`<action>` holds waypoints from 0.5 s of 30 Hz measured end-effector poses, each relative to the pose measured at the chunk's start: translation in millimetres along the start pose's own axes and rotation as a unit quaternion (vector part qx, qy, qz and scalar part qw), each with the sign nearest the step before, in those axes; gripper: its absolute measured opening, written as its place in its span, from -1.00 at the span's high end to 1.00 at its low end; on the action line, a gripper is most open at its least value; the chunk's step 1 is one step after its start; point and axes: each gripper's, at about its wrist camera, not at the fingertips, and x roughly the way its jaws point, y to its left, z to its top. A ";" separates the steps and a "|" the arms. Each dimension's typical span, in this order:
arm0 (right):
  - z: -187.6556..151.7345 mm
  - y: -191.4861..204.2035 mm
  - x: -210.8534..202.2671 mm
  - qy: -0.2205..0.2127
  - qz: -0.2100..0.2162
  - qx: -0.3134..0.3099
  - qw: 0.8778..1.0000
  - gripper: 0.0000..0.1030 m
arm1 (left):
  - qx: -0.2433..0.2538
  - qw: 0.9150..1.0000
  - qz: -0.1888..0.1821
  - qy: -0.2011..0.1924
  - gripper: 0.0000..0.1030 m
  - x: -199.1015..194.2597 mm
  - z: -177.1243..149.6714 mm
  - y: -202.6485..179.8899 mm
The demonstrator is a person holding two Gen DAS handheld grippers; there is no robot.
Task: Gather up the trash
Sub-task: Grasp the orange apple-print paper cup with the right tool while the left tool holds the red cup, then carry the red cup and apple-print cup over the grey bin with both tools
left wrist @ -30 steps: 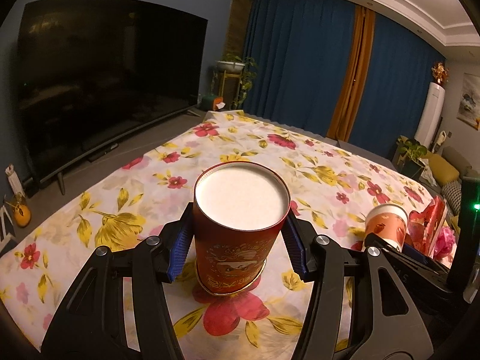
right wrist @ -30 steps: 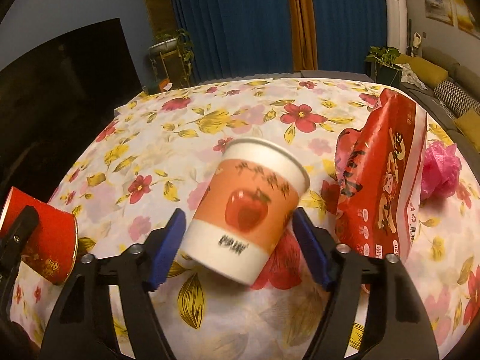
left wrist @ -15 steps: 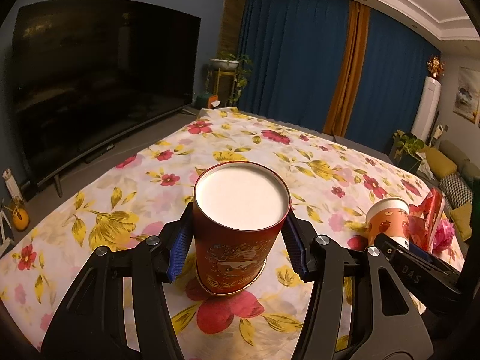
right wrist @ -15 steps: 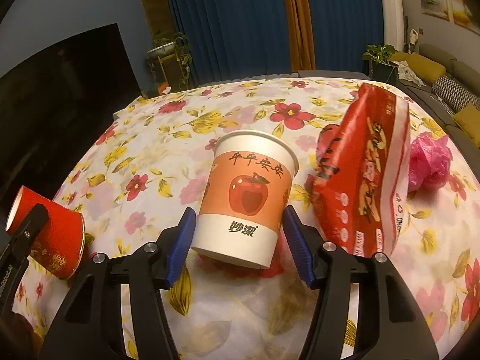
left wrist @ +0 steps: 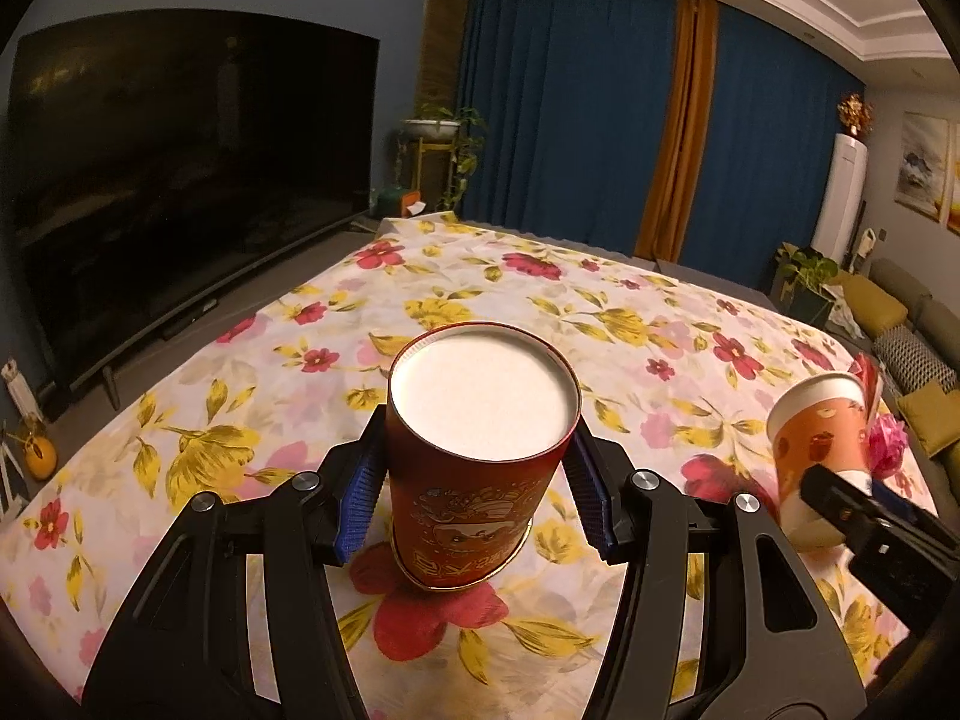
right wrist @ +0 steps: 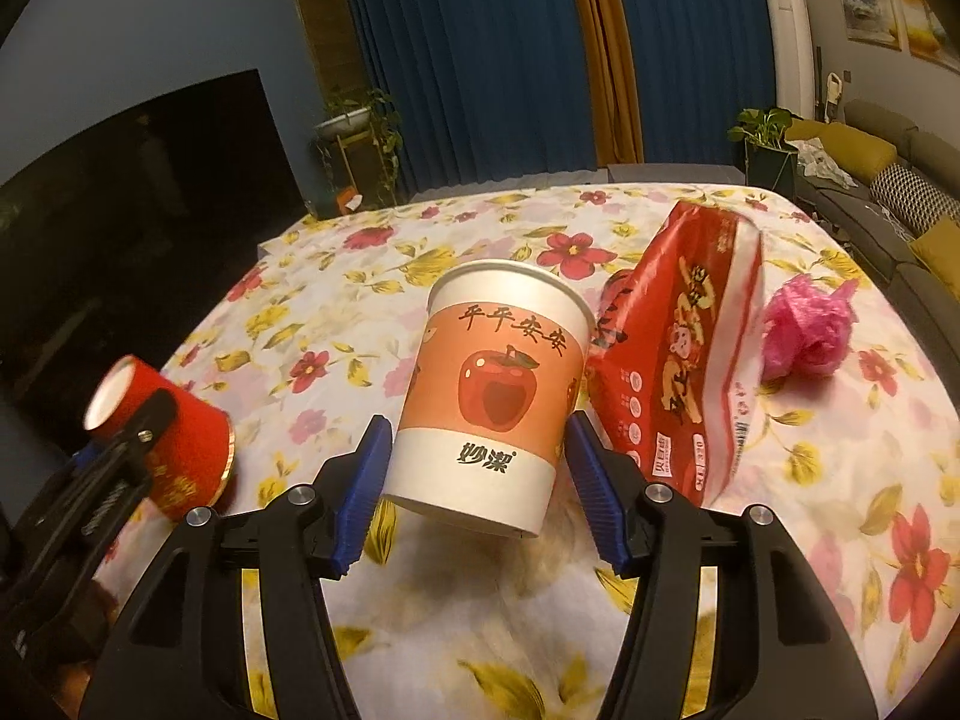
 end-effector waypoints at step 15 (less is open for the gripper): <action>-14.1 -23.8 -96.9 -0.059 0.015 -0.027 0.998 -0.13 | 0.035 0.999 -0.033 -0.016 -0.05 -65.1 -13.7 -47.2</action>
